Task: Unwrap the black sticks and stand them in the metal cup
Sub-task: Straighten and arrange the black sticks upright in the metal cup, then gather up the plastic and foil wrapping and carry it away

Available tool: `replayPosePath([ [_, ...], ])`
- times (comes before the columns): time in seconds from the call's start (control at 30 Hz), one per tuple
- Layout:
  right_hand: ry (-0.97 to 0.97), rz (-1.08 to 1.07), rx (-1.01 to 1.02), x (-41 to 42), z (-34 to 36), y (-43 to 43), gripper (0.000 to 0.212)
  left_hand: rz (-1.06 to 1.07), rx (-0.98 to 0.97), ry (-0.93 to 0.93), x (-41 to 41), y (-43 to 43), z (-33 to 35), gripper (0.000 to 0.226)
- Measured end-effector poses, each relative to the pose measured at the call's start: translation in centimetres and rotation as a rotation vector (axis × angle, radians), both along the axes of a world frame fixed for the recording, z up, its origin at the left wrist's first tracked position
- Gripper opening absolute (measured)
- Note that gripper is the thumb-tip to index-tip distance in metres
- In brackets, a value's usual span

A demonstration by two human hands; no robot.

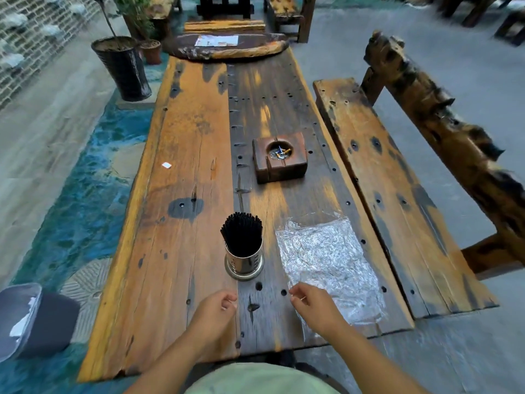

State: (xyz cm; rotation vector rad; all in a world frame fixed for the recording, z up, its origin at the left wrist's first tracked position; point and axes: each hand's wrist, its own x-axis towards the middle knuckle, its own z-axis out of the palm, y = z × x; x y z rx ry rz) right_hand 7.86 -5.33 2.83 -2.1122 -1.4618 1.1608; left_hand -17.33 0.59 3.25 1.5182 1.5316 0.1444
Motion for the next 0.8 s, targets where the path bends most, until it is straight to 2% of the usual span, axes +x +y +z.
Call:
replayPosePath([
  [0.13,-0.119,-0.036,-0.082,-0.1,-0.6,-3.0,0.019,-0.107,0.003,0.025,-0.8,-0.2,-1.8,0.025],
  [0.27,-0.175,-0.136,-0.122,0.8,-0.6,-5.3,0.01,-0.184,-0.023,0.087,-0.7,-0.2,-2.8,0.015],
  [0.47,-0.243,-0.197,-0.189,4.8,-0.4,-6.0,0.028,-0.203,-0.054,0.073,1.6,-0.1,-3.7,0.01],
  [0.67,-0.23,-0.239,-0.192,10.9,-1.5,-4.1,0.036,-0.193,-0.039,0.083,6.1,0.7,-4.1,0.009],
  [0.8,-0.181,-0.195,-0.185,15.7,-2.1,-2.3,0.037,-0.085,-0.087,0.105,9.9,0.7,-4.5,0.007],
])
